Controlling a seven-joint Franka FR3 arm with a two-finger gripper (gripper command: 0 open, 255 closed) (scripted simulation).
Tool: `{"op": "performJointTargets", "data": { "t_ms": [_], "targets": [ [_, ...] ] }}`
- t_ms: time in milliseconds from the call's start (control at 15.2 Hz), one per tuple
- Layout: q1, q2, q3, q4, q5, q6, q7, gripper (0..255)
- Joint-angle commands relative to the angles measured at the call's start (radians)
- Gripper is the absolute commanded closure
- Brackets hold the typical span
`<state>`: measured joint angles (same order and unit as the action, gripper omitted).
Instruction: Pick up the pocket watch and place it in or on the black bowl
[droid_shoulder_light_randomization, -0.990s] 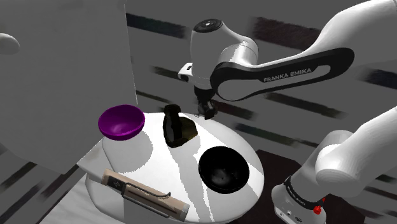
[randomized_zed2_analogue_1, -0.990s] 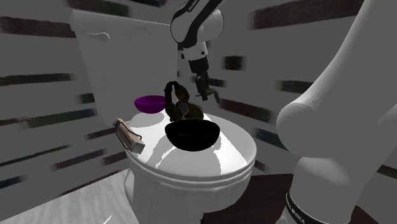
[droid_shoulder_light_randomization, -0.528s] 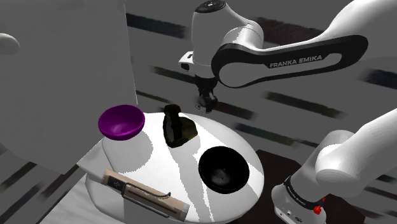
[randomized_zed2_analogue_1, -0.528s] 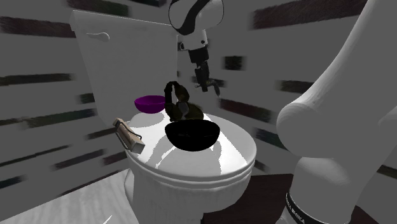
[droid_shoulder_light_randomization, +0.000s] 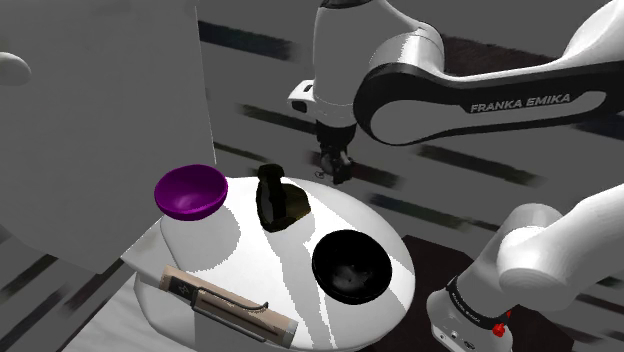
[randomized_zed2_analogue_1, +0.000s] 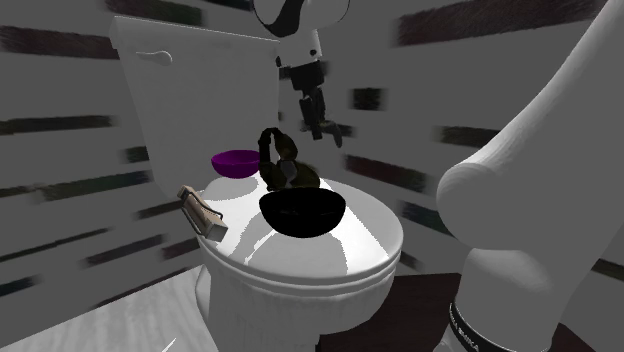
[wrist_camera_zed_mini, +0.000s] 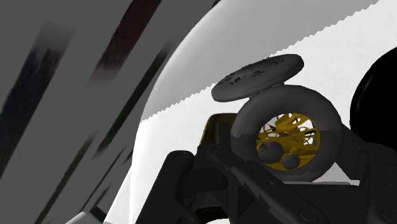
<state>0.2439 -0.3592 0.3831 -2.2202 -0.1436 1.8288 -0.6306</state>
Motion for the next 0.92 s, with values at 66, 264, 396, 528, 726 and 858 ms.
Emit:
{"op": "performJointTargets", "data": {
  "t_ms": [66, 264, 396, 528, 726, 858],
  "targets": [
    [0.036, -0.070, 0.029, -0.042, 0.041, -0.033, 0.039, 255],
    [0.075, -0.134, 0.060, -0.076, 0.084, -0.068, 0.079, 255],
    [0.101, -0.173, 0.082, -0.092, 0.113, -0.093, 0.109, 255],
    [0.128, -0.208, 0.106, -0.104, 0.142, -0.120, 0.140, 255],
    [0.163, -0.249, 0.140, -0.111, 0.182, -0.157, 0.185, 255],
    [0.165, -0.247, 0.145, -0.137, 0.185, -0.130, 0.190, 255]
  ]
}}
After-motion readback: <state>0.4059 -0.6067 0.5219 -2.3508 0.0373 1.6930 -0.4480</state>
